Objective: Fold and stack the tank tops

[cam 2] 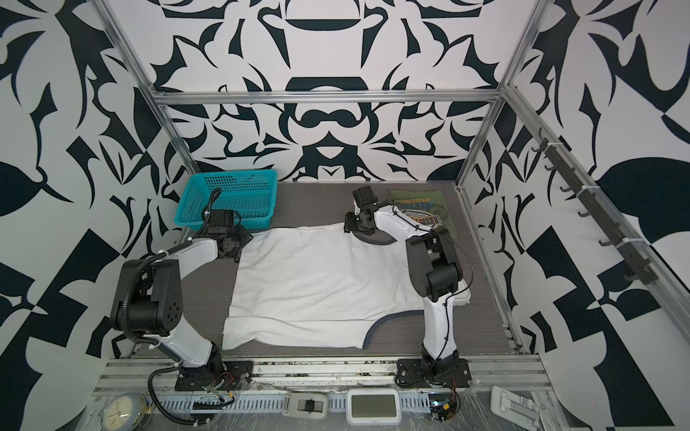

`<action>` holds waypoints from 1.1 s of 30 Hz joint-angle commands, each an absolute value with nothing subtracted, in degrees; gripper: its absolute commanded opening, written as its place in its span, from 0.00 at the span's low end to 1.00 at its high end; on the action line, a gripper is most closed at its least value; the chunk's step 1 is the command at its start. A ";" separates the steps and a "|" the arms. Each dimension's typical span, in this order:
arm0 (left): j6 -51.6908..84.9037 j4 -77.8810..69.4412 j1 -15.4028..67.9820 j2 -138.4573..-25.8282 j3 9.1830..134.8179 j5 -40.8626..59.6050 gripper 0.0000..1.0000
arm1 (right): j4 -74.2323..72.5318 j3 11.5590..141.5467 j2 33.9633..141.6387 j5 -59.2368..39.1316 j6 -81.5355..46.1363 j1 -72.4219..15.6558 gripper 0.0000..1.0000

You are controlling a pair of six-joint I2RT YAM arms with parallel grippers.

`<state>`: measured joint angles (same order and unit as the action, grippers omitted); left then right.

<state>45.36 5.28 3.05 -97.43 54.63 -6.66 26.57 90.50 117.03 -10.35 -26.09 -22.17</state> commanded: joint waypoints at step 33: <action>45.28 -0.36 2.81 -95.39 52.04 -6.94 0.04 | 27.17 103.92 126.41 -14.41 -23.58 -19.34 0.02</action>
<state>45.56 1.15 3.01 -99.20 53.49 -5.52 27.51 105.08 131.61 -15.35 -23.86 -19.22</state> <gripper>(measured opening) 0.069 0.068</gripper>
